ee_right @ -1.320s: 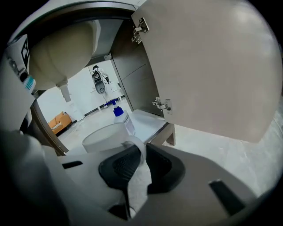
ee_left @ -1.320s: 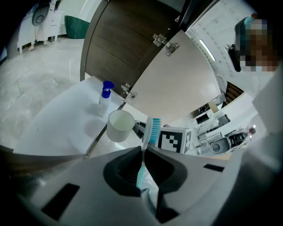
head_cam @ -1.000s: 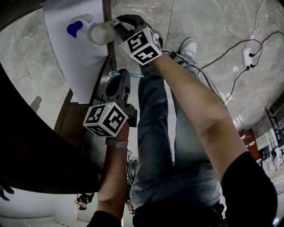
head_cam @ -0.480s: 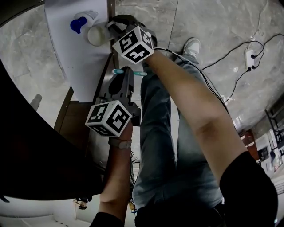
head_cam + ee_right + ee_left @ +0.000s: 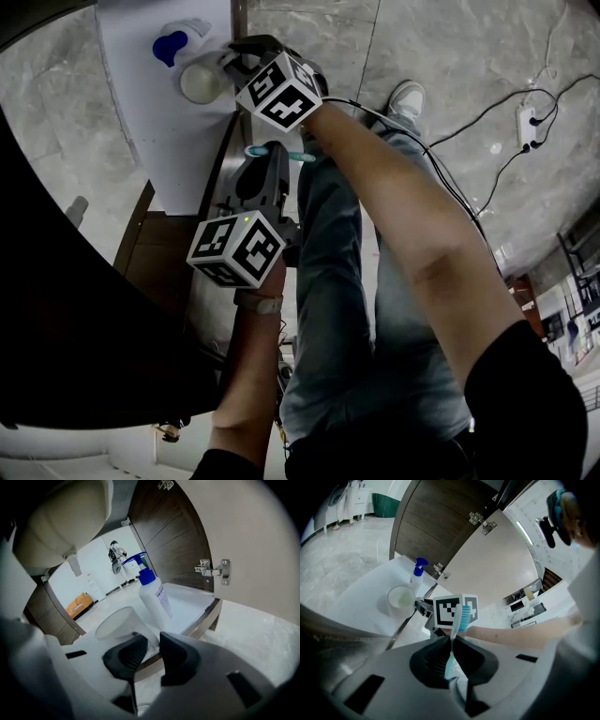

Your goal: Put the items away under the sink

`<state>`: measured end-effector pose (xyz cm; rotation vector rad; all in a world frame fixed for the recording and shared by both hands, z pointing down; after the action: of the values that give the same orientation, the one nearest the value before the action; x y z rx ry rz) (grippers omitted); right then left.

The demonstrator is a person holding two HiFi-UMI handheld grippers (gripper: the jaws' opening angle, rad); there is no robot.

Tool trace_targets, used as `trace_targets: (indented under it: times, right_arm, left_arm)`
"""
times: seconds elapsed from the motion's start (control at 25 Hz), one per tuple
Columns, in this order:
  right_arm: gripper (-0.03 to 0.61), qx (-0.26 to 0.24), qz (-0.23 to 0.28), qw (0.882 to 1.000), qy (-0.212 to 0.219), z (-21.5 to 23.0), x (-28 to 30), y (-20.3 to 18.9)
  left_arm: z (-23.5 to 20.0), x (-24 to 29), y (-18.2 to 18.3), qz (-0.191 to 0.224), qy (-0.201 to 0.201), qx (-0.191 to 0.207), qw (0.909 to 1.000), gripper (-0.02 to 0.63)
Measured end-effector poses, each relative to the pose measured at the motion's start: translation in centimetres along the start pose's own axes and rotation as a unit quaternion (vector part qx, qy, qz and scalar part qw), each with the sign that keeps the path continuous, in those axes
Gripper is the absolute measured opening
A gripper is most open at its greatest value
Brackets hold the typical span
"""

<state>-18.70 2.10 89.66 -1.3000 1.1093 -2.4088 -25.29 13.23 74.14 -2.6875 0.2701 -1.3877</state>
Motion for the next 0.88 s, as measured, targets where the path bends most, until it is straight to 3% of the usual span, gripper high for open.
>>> trace_targets:
  times: [0.4,0.64,0.88]
  right_arm:
    - [0.186,0.075,-0.026,0.996,0.040,1.3,-1.2,-1.1]
    - [0.186,0.074,-0.023,0.995,0.055,1.5,-3.8,-1.9]
    - [0.186,0.077,-0.018,0.996,0.033,3.2,-8.8,-2.9]
  left_arm:
    - [0.0,0.1,-0.2,-0.008,0.006,0.004,0.9999,0.040]
    - [0.6,0.0,-0.4,-0.010,0.014,0.024,0.9996,0.039]
    - [1.4,-0.1,0.3,0.022,0.041,0.024,0.9986,0.040]
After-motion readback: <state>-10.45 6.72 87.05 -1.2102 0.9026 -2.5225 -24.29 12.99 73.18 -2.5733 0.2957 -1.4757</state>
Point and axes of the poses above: the fingertips, and each gripper's own axes: x forward along the fingers, z to its right, y out of its top, the point moved 8 cm from there along -x, backward along the fingers, and after that the axes turned 5 degrees about -x, right-handed, at the moved point
